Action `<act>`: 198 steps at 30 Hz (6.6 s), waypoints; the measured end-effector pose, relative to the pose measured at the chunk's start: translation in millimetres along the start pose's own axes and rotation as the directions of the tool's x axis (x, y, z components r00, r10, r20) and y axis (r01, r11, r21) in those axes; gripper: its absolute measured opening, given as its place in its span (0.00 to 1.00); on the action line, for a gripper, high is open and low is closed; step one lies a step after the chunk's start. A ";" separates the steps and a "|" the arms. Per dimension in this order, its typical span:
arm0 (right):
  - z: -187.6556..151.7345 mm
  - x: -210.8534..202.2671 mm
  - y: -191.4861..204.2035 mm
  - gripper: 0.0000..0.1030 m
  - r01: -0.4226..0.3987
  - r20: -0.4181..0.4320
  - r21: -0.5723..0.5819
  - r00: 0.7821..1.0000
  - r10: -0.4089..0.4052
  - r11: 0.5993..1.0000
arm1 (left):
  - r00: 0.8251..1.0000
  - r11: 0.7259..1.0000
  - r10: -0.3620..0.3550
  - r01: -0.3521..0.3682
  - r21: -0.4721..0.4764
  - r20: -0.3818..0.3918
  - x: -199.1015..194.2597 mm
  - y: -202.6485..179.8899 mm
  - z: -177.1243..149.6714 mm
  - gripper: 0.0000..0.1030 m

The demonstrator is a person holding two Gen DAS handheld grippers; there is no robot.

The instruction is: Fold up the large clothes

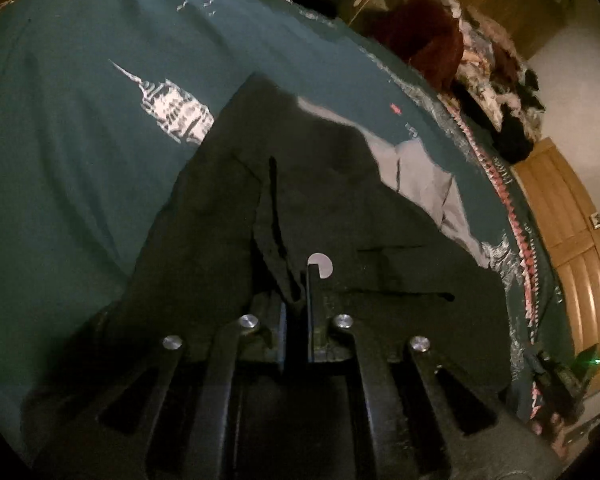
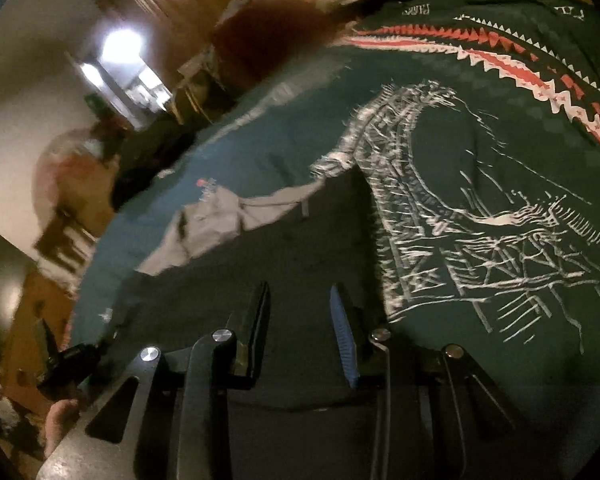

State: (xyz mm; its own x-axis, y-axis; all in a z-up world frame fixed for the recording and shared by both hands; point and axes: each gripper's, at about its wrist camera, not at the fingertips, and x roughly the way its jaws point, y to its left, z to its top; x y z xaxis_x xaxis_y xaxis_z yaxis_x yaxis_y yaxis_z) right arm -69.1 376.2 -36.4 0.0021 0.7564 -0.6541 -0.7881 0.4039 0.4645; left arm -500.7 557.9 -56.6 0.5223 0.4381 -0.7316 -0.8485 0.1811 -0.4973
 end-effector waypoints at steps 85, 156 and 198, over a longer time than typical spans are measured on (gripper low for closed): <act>-210.0 -127.5 -42.3 0.62 -0.158 -0.485 -0.171 0.873 0.056 0.973 | 0.952 0.948 -0.109 0.186 0.257 -0.286 -157.3 83.4 -151.8 0.55; 51.7 37.7 -1.4 0.11 0.034 -0.141 -0.153 0.988 -0.056 0.988 | 0.990 0.961 -0.142 0.138 0.241 0.001 -74.4 -25.4 -31.1 0.63; -192.4 -50.3 31.9 1.00 0.285 -0.079 -0.405 0.936 -0.344 0.869 | 0.920 0.838 0.390 -0.377 0.394 0.051 -59.5 -9.3 -139.4 1.00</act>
State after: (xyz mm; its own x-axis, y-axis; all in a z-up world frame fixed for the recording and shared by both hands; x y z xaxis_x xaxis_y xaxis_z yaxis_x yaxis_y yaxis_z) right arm -212.7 252.1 -103.5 0.2247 0.5279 -0.8191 -0.9333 0.3583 -0.0251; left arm -512.1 407.3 -73.5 0.1453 0.5185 -0.8427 -0.9417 0.3337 0.0429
